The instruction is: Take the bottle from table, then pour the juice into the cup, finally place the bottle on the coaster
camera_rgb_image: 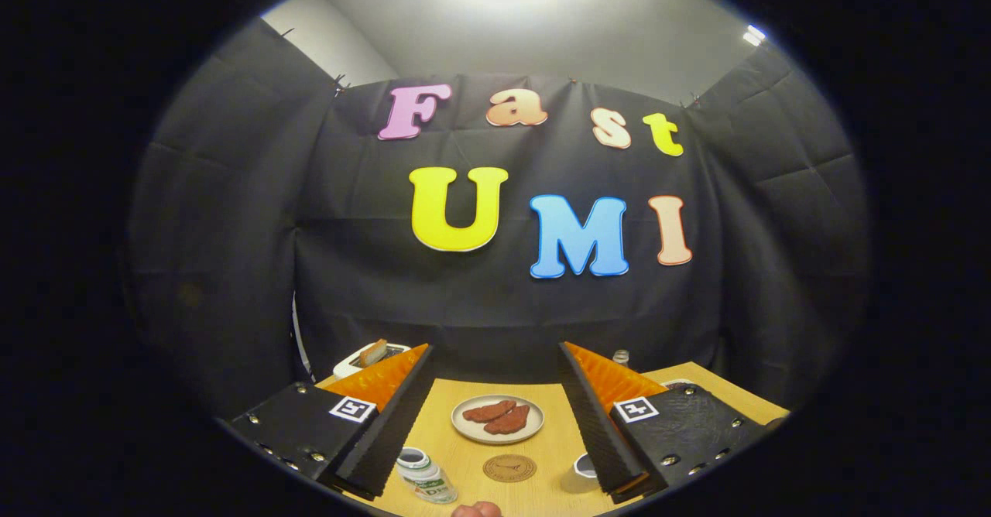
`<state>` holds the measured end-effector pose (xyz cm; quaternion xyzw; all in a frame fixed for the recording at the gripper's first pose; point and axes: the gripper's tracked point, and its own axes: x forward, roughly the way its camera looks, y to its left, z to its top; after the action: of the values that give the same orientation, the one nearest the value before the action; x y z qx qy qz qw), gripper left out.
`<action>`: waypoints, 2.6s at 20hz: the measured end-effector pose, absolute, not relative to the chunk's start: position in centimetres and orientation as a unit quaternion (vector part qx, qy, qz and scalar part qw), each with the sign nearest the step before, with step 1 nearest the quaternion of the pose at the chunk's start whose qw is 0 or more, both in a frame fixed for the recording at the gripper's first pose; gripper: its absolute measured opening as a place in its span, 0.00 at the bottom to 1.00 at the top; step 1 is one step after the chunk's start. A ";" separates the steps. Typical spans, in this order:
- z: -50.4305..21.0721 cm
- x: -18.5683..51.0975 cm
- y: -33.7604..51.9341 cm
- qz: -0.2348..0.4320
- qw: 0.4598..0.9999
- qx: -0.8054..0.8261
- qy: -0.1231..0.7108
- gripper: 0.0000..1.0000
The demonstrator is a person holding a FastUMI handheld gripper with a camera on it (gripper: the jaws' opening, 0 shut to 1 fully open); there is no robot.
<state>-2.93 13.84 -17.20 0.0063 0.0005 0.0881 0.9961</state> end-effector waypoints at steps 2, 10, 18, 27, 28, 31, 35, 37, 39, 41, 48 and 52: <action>-20.3 -3.7 15.8 0.112 0.994 -0.008 0.016 0.96; -32.0 -5.0 18.8 0.142 0.986 -0.013 0.086 0.96; -37.6 -2.7 22.0 0.141 0.983 -0.028 0.111 0.96; -39.4 -1.1 22.5 0.135 0.983 -0.017 0.124 0.73; -39.6 -1.2 22.3 0.136 0.982 -0.015 0.129 0.71; -39.3 -1.2 20.9 0.126 0.980 0.027 0.152 0.68; -35.6 -0.9 18.0 0.097 0.979 0.120 0.136 0.68; -34.7 -0.9 16.7 0.083 0.974 0.157 0.140 0.67; -35.6 0.3 16.3 0.072 0.966 0.188 0.160 0.66; -35.5 0.6 15.8 0.067 0.954 0.239 0.170 0.66; -35.3 2.9 13.6 0.030 0.894 0.411 0.179 0.66; -35.8 3.7 13.1 0.016 0.861 0.472 0.189 0.66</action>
<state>3.73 13.14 -35.75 0.4719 0.1894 0.0158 0.8609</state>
